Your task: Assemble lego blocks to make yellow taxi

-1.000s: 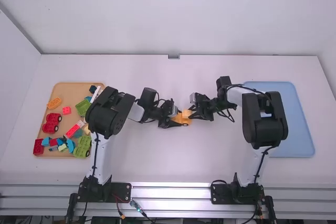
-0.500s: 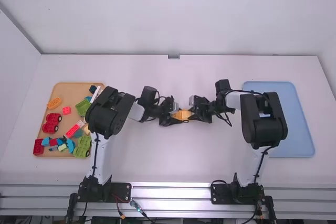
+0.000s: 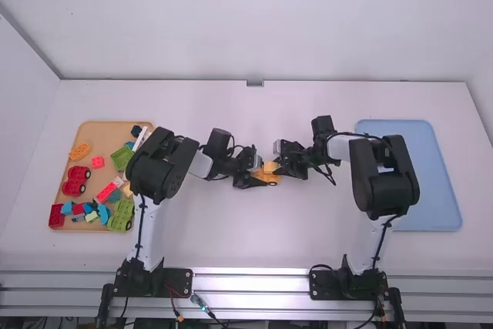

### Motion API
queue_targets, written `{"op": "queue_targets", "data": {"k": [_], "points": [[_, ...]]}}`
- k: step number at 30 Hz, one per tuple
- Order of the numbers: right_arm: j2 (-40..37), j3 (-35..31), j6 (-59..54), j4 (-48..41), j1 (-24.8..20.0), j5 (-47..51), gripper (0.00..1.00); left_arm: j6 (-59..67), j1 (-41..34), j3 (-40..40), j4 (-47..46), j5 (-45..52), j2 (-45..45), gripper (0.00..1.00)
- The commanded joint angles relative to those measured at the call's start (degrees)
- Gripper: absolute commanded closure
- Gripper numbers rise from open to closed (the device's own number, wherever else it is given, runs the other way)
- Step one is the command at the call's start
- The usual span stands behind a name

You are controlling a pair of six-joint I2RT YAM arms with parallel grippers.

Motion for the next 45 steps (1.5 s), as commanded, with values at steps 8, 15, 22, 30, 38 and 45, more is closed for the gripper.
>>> {"op": "queue_targets", "data": {"k": [8, 15, 22, 30, 38, 45], "points": [[0.63, -0.68, -0.48, -3.72, -1.53, 1.42, 0.95, -4.31, 0.04, -0.22, 0.48, -6.56, 0.57, 0.62], [0.33, -0.66, -6.80, -6.32, -2.86, -3.32, 0.95, -4.35, -0.31, -0.22, 0.63, -6.43, 0.57, 0.62], [0.33, -0.68, -1.75, -3.23, -1.25, -0.28, 0.95, -4.24, -0.04, -0.22, 0.13, -5.90, 0.57, 0.65], [0.33, -0.68, 3.13, -0.44, 0.55, 4.61, 0.96, 0.20, -0.09, -0.24, -3.74, -6.23, 0.57, 0.70], [0.33, -0.68, 2.12, -2.14, -2.10, 4.11, 0.96, -0.20, -0.35, -0.22, -3.65, -6.43, 0.57, 0.69], [0.33, -0.68, 1.60, -2.71, -2.64, 4.39, 0.96, -0.22, -0.26, -0.22, -3.48, -6.40, 0.57, 0.68]]}}
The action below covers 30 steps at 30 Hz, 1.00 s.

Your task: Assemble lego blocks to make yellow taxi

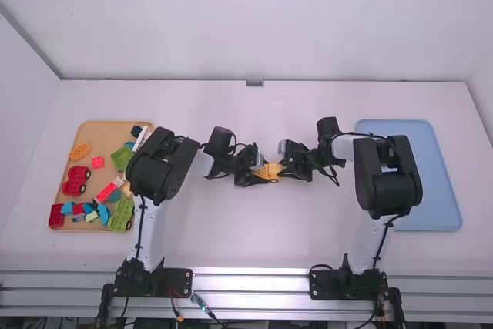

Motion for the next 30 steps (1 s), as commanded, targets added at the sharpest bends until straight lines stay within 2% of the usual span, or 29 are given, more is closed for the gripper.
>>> {"op": "queue_targets", "data": {"k": [1, 7, 10, 12, 21, 26, 29, 30], "points": [[0.35, -0.44, 0.66, 0.35, 0.02, 3.61, 0.96, -0.44, 0.28, -1.22, -1.68, -3.72, 0.94, 0.68], [0.35, -0.44, 0.59, 0.66, 1.11, 4.72, 0.93, -0.46, 0.28, -1.22, -1.70, -3.69, 0.94, 0.67], [0.35, -0.44, 0.61, 0.79, 1.07, 4.61, 0.82, -0.46, 0.31, -1.22, -1.68, -3.72, 0.94, 0.65], [0.35, -0.44, 0.61, 0.79, 1.05, 4.63, 0.71, -0.44, -0.04, -1.22, -1.70, -3.72, 0.94, 0.65], [0.17, -0.37, 0.37, 1.14, 0.46, -0.33, 0.47, -0.46, 0.31, -1.22, -1.70, -3.69, 0.94, 0.64], [-2.43, -0.39, -4.46, -1.64, -0.94, -6.25, 0.42, -0.46, -0.07, -1.22, -1.68, -3.74, 0.94, 0.64], [-4.72, -0.39, -9.57, -4.50, -1.90, -9.01, 0.42, -0.46, 0.28, -1.22, -1.64, -3.69, 0.94, 0.64], [-5.22, -0.39, -9.92, -4.98, -2.12, -9.16, 0.45, -0.44, 0.28, -1.22, -1.64, -3.72, 0.94, 0.64]]}}
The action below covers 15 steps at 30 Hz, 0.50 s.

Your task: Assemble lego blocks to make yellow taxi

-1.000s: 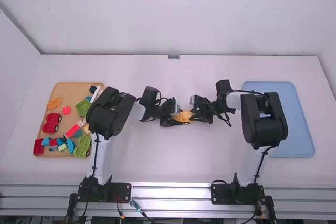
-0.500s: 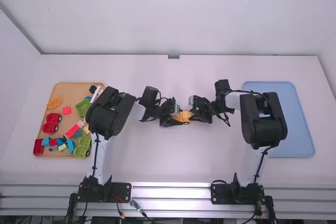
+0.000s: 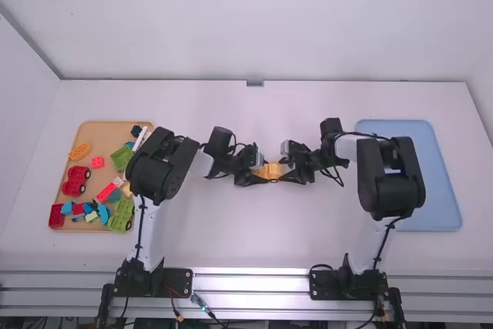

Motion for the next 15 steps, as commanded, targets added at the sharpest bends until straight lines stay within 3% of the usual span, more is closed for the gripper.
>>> {"op": "queue_targets", "data": {"k": [1, 2, 3, 4, 9, 12, 15], "points": [[-3.72, -0.28, -4.17, -0.96, -0.52, -3.80, 0.58, -0.63, 0.11, -1.22, -1.64, -3.65, 0.94, 0.64], [-3.74, -0.28, -4.15, -0.98, -0.50, -3.56, 0.73, -0.61, -0.09, -1.22, -1.64, -3.67, 0.94, 0.64], [-3.67, -0.31, -3.91, -0.83, -0.26, -3.17, 0.94, -0.63, -0.11, -1.22, -1.53, -3.69, 0.94, 0.64], [-3.56, -0.33, -3.98, -0.83, 0.04, -2.67, 1.00, -0.66, -0.11, -1.22, -1.44, -3.67, 0.94, 0.64], [-1.81, -0.35, -2.56, 0.83, 2.58, 0.68, 1.00, -0.63, -0.11, -1.22, -1.46, -3.28, 0.94, 0.64], [0.68, -0.33, 8.31, 7.26, 4.11, 5.57, 1.00, -0.66, 0.28, -1.22, -1.46, -3.28, 0.94, 0.64], [2.47, -0.33, 9.81, 8.70, 5.11, 7.04, 1.00, -0.63, -0.07, -1.22, -1.51, -3.30, 0.94, 0.64]]}}
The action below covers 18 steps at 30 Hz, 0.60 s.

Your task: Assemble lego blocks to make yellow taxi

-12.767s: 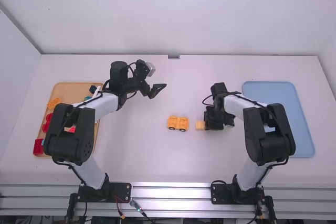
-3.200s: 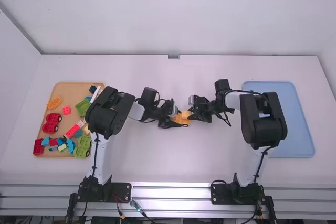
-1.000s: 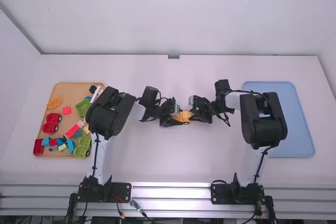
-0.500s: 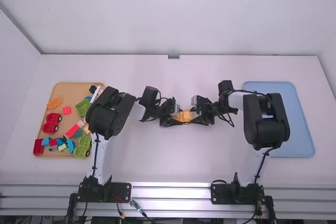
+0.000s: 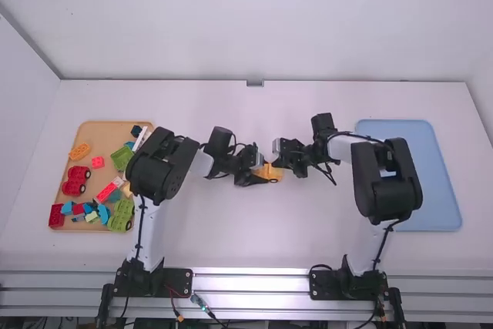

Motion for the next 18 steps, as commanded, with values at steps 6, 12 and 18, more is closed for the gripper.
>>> {"op": "queue_targets", "data": {"k": [6, 12, 18], "points": [[2.80, -0.35, 3.48, -1.79, 1.16, 5.77, 1.00, -0.57, -0.07, -1.22, -1.49, -3.41, 0.94, 0.64], [2.80, -0.42, 3.48, -4.52, 1.05, 12.22, 1.00, -0.79, 0.17, -1.22, -1.03, -3.43, 0.94, 0.65], [2.80, -4.68, 7.58, 2.58, 1.05, 17.64, 1.00, -1.22, -0.09, -1.22, -0.44, -3.32, 0.94, 0.65]]}}
